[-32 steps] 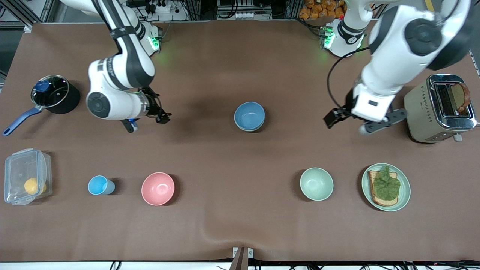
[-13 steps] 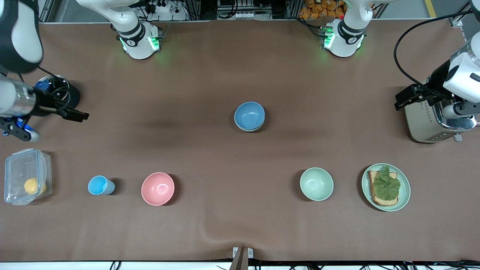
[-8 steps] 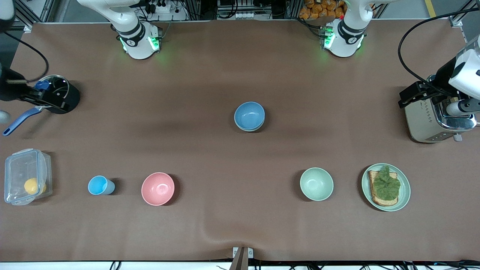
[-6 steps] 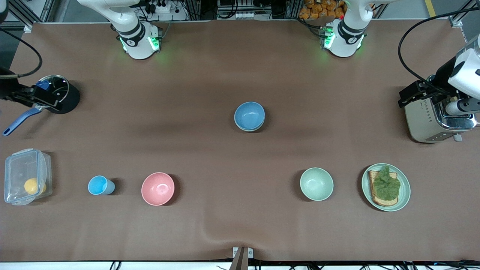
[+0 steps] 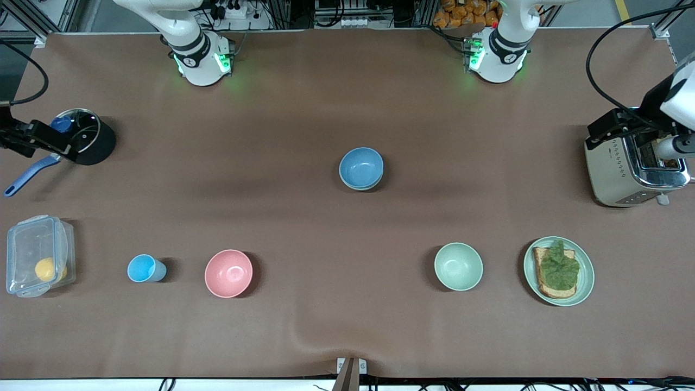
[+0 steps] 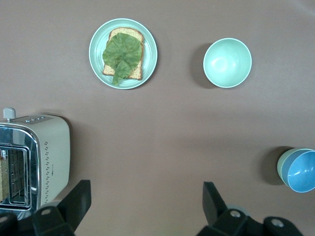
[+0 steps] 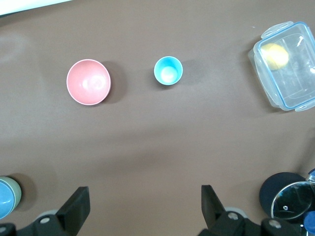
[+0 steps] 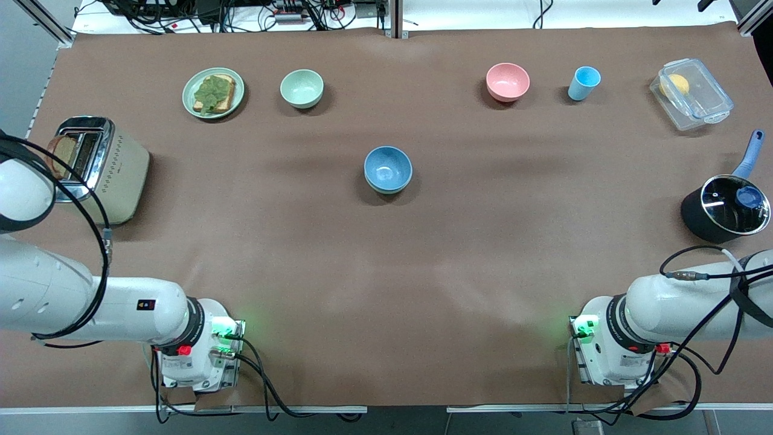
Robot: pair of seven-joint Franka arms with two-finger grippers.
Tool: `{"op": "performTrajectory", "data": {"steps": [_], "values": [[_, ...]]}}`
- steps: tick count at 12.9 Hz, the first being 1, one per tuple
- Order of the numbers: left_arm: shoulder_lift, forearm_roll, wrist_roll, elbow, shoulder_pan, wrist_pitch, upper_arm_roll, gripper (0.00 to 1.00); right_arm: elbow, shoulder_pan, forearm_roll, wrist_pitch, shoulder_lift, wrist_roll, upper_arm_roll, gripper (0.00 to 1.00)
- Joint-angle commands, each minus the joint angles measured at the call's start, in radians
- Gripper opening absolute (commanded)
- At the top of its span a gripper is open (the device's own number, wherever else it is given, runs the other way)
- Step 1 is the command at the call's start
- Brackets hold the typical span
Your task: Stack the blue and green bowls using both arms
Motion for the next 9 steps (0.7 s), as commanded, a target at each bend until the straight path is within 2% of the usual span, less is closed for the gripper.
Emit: {"op": "performTrajectory", "data": {"steps": [1, 3, 9], "values": [[-0.021, -0.006, 0.014, -0.011, -0.009, -0.008, 0.01, 1.0, -0.007, -0.022, -0.013, 0.001, -0.039, -0.012, 0.032, 1.0], [-0.022, -0.006, 0.014, -0.011, -0.012, -0.01, 0.01, 1.0, -0.005, -0.027, -0.029, 0.002, -0.04, -0.014, 0.064, 1.0], [-0.031, 0.0, 0.011, -0.011, -0.014, -0.037, -0.001, 1.0, -0.005, -0.018, -0.03, 0.004, -0.036, -0.012, 0.064, 1.0]]}}
